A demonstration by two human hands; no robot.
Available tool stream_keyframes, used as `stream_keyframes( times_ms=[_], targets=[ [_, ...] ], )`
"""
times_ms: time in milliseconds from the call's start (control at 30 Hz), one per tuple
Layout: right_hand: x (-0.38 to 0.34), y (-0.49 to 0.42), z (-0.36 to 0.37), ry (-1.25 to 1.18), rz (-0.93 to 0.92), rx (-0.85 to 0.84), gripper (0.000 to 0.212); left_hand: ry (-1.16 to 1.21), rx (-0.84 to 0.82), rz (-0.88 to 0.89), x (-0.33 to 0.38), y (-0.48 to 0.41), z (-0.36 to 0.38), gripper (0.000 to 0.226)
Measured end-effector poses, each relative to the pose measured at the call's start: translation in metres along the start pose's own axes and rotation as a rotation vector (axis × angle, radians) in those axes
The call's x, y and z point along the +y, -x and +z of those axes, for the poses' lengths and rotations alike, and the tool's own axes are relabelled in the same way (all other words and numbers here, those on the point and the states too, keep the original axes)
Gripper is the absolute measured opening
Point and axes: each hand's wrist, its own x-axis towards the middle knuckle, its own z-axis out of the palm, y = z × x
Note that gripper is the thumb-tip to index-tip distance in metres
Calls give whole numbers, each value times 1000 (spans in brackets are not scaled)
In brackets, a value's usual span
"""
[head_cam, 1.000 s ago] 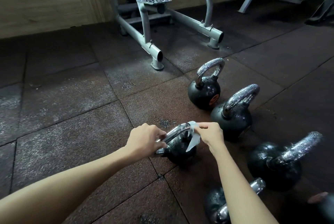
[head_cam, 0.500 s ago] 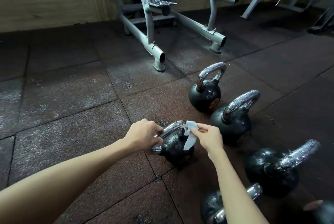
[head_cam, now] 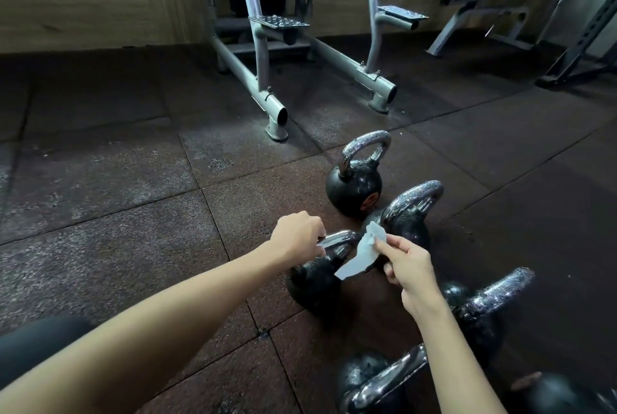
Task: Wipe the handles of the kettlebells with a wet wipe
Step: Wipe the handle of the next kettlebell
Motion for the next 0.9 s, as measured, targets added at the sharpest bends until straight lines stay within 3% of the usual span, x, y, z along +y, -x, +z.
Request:
stream_keyframes(
  times_ms=[67, 133, 200, 267, 367, 500, 600, 700, 833, 900],
  targets=[
    [0, -2, 4, -72, 101, -8, 20, 15, -48, -3, -9, 0, -6, 30],
    [-1, -4, 14, -98, 156, -24, 25, 70, -45, 31, -18, 3, -16, 51],
    [-4, -4, 25, -78, 207, -44, 23, 112, 28, 89, -23, 11, -25, 78],
    [-8, 0, 38, -99, 287, -131, 11, 119, 112, 183, -25, 22, -32, 86],
    [-16, 9, 58, -155, 415, -301, 6, 180, 162, 282, -32, 38, -33, 83],
    [-14, 16, 78, -94, 421, -405, 8, 253, 258, 263, -40, 47, -33, 65],
    [-10, 14, 84, -80, 395, -424, 8, 212, 278, 236, -36, 40, -40, 51],
    [-10, 6, 85, -106, 375, -394, 12, 170, 268, 128, -32, 33, -43, 52],
    [-8, 5, 84, -2, 267, -432, 25, 201, 202, -23, -35, 35, -37, 34],
    [-10, 4, 80, 152, 80, -408, 18, 217, 197, -66, -41, 35, -33, 30]
  ],
)
